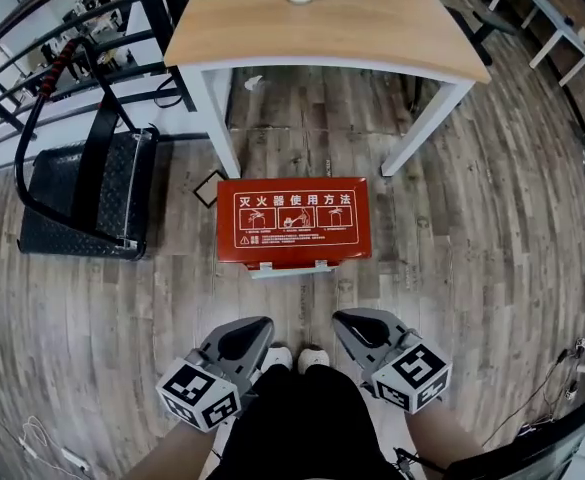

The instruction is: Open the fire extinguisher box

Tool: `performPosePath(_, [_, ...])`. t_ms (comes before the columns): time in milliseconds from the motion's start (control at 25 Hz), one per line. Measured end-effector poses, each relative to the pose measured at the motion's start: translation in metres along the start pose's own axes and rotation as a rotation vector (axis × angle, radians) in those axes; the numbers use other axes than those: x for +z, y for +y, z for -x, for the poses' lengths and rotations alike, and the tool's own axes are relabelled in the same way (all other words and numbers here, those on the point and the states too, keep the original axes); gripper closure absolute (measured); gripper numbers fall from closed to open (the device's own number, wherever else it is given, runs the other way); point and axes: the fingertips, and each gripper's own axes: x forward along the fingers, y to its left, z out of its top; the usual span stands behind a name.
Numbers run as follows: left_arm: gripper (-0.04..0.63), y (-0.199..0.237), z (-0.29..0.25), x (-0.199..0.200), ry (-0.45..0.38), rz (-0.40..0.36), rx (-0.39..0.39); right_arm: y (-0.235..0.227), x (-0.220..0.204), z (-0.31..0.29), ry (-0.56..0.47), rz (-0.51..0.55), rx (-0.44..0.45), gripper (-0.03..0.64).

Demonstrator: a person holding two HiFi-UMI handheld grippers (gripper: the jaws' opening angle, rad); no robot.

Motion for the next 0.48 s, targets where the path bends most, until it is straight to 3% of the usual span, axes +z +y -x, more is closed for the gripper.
performPosePath(200, [0.588, 0.021, -0.022, -0.029, -0.042, 0.018, -0.005, -0.028, -0.030, -0.033, -0.039, -0.102, 0.018, 0.603])
performPosePath(480, [0.588, 0.065, -0.050, -0.075, -0.085, 0.047, 0.009, -0.061, -0.083, -0.077, -0.042, -0.127, 0.023, 0.603])
